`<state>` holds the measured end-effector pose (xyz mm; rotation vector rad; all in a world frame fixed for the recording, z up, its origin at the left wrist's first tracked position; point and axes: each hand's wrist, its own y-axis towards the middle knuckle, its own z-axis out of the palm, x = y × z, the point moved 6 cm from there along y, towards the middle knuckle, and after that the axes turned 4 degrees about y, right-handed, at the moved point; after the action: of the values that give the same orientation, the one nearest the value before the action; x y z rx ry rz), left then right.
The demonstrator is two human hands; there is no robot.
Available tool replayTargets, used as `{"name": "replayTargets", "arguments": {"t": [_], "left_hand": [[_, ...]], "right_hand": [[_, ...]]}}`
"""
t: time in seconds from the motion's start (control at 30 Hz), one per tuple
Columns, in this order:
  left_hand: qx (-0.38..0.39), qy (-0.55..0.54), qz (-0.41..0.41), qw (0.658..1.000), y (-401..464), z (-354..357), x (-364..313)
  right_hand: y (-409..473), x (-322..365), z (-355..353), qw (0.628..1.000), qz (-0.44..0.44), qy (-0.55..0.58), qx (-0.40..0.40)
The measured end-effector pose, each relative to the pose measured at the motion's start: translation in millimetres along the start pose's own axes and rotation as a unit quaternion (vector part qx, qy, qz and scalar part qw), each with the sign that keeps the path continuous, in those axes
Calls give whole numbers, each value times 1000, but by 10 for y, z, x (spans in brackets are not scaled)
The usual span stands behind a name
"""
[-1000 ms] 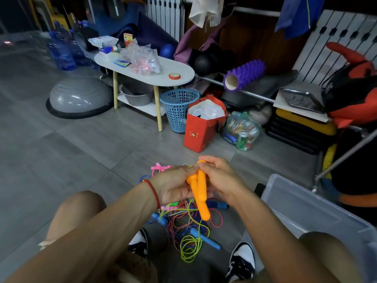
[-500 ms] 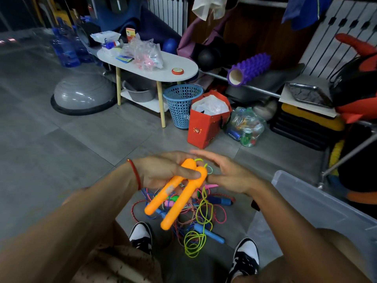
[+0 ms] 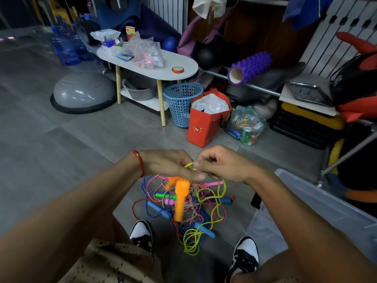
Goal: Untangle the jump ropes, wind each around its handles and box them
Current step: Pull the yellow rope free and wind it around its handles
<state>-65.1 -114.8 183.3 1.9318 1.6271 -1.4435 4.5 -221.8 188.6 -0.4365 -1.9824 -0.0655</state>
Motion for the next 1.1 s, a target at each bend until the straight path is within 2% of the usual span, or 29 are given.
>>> {"name": "replayTargets", "arguments": {"t": [0.1, 0.23, 0.37, 0.4, 0.5, 0.57, 0.63, 0.7, 0.77, 0.83, 0.93, 1.1], "left_hand": [[-15, -113, 38, 993, 79, 13, 35], [-40, -264, 100, 958, -35, -336, 120], [-188, -325, 130, 918, -491, -932, 262], [-221, -351, 139, 899, -613, -1066, 312], [-324, -451, 160, 816, -982, -1448, 567], [-401, -469, 120, 778, -1165, -1622, 796], [-484, -426, 47, 763, -1287, -1672, 1045], [-536, -317, -38, 781, -1328, -1642, 1248], [-518, -187, -105, 828, -1264, -1545, 1321], [-479, -123, -129, 860, -1110, -1382, 1229], [-428, -151, -94, 886, -776, -1045, 875], [-379, -246, -6, 892, -263, -572, 400]], "right_hand": [[-18, 42, -130, 1000, -3, -10, -27], [-135, -127, -331, 998, 20, 21, -52], [-178, -599, -440, 993, 79, 25, -82], [-175, -683, -449, 993, 86, 13, -86], [-183, -865, -474, 990, 101, -25, -96], [-193, -918, -572, 986, 109, -32, -121], [-181, -835, -687, 982, 107, -53, -144], [-141, -676, -794, 979, 94, -70, -169], [-71, -513, -853, 978, 79, -77, -177], [34, -369, -839, 978, 73, -104, -166], [218, -155, -714, 969, 55, -194, -142], [408, 246, -363, 940, 17, -331, -83]]}}
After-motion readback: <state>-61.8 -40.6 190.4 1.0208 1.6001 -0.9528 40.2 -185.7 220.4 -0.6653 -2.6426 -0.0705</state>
